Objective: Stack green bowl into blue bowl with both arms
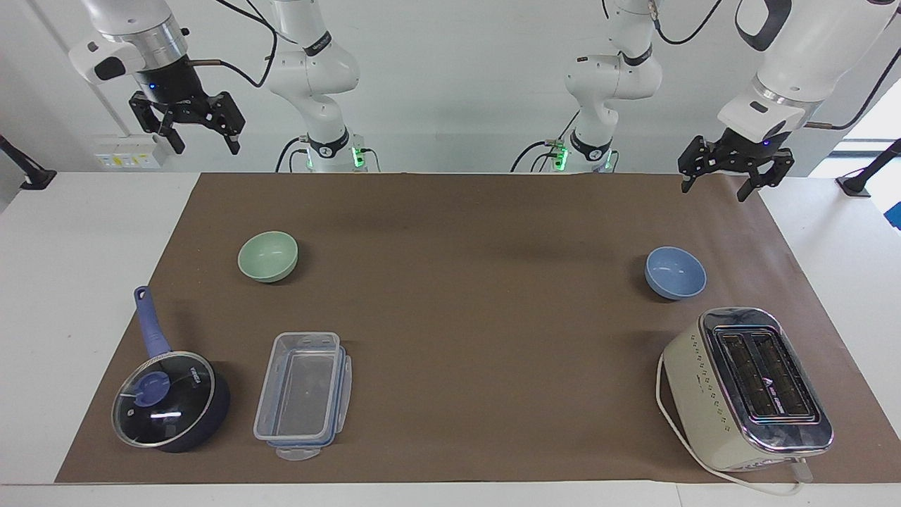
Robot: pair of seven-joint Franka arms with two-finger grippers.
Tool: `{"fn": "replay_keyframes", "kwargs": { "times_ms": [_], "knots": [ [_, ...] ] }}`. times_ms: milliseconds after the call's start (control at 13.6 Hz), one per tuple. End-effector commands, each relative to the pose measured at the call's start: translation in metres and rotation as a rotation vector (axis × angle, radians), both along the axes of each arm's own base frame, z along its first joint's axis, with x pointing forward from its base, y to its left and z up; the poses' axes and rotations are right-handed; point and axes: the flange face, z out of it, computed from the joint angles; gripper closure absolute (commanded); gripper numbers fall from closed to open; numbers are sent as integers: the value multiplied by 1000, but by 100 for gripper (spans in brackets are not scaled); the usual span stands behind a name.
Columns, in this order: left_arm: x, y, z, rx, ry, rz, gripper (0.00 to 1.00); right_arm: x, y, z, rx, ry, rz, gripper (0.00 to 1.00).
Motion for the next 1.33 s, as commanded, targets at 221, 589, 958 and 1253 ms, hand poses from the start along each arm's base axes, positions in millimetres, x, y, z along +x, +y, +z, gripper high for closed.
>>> {"fn": "replay_keyframes", "kwargs": {
  "times_ms": [221,589,958,1253],
  "knots": [
    [-4,3,-1,3,14,-3,0,-3,0,2,9,-4,19,0],
    [-5,12,-4,1,20,14,0,-3,0,2,9,-4,22,0],
    [-10,21,-8,-61,8,36,0,-3,0,1,9,-2,28,0],
    [-11,35,-17,-64,16,53,0,-3,0,1,10,-1,25,0]
  ]
}}
